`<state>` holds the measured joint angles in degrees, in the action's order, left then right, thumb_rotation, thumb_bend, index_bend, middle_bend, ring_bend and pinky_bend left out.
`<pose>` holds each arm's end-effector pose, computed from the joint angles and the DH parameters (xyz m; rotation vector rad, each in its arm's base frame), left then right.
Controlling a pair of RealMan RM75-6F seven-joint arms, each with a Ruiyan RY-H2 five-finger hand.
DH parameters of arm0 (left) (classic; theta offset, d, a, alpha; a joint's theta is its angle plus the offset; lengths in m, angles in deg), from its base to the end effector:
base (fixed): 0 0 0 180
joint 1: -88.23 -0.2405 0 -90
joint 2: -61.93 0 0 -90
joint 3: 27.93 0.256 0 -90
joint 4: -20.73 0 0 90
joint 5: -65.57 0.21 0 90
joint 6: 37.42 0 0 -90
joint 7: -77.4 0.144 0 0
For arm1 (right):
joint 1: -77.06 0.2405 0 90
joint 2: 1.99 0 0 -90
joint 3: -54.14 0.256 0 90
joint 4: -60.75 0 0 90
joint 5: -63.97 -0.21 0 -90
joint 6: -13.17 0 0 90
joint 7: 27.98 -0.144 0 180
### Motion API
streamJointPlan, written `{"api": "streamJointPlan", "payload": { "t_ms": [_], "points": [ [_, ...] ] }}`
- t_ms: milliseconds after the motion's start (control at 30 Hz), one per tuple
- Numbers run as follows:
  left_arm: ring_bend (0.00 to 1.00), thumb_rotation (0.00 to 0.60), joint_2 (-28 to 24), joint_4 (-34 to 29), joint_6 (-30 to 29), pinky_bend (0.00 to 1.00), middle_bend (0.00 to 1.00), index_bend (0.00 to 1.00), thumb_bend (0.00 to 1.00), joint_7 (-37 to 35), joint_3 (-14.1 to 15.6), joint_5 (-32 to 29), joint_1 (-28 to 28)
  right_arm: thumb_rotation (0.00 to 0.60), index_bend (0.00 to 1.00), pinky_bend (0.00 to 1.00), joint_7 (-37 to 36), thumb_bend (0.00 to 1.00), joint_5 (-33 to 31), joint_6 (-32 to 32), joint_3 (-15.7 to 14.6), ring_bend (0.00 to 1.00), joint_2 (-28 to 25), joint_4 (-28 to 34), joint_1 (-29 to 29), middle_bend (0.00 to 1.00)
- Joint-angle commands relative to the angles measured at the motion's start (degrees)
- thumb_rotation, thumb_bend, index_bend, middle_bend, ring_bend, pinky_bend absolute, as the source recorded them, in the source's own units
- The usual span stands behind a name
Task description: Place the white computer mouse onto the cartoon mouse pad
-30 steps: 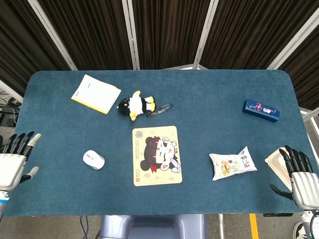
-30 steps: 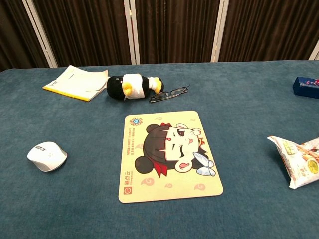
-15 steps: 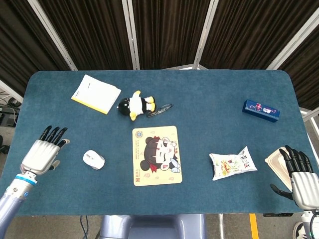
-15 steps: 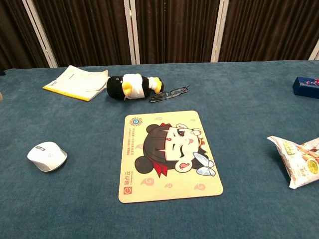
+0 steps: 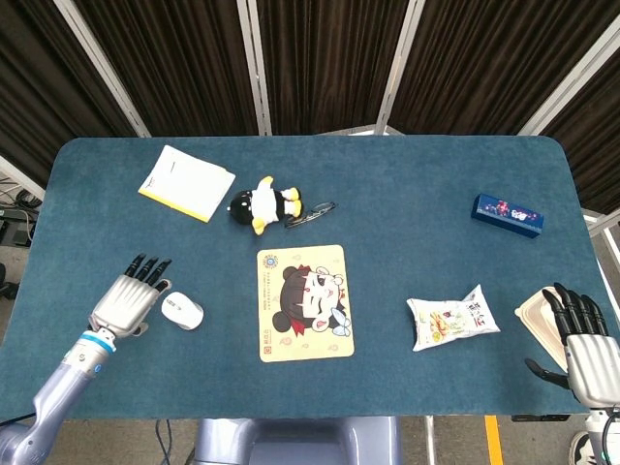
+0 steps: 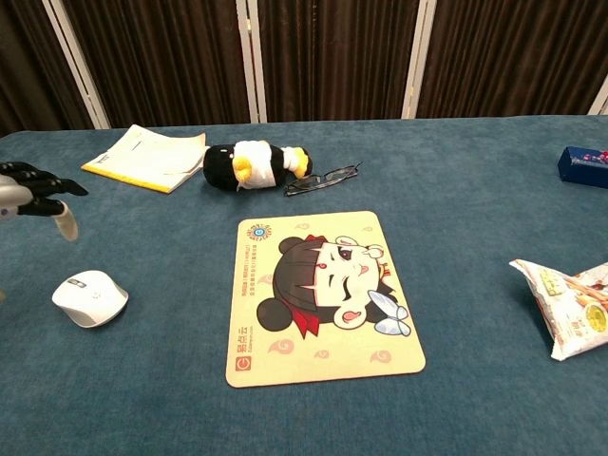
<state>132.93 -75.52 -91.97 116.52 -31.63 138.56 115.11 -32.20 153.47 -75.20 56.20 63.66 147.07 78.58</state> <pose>-0.2420 0.2696 0.0526 -1.9929 -0.6135 -0.4552 -0.3286 -0.1603 0.1625 1.3786 -0.8791 0.9176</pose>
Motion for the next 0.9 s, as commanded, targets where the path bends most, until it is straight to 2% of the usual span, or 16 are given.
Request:
{"api": "streamJointPlan", "payload": {
  "t_ms": [33, 167, 433, 900],
  "points": [
    [0.00, 0.600, 2.4, 1.4, 1.0, 0.00, 0.00, 0.23, 0.12, 2.4, 0.4, -1.8, 1.4, 0.600, 0.01, 0.00, -0.1, 0.07, 0.0, 0.0, 0.0, 0.00, 0.0, 0.0, 0.0, 0.00],
    [0.00, 0.600, 4.3, 2.5, 1.4, 0.00, 0.00, 0.19, 0.12, 4.4, 0.3, -3.9, 2.6, 0.600, 0.01, 0.00, -0.3, 0.07, 0.0, 0.1, 0.0, 0.00, -0.1, 0.0, 0.0, 0.00],
    [0.00, 0.600, 7.0, 3.7, 1.0, 0.00, 0.00, 0.19, 0.12, 8.6, 0.9, -7.8, 4.7, 0.600, 0.01, 0.00, -0.4, 0.07, 0.0, 0.1, 0.0, 0.00, -0.1, 0.0, 0.1, 0.00],
    [0.00, 0.600, 10.5, 5.6, 1.4, 0.00, 0.00, 0.30, 0.12, 10.5, 2.0, -13.1, 7.7, 0.600, 0.01, 0.00, -0.5, 0.07, 0.0, 0.2, -0.1, 0.00, -0.2, 0.0, 0.1, 0.00]
  ]
}}
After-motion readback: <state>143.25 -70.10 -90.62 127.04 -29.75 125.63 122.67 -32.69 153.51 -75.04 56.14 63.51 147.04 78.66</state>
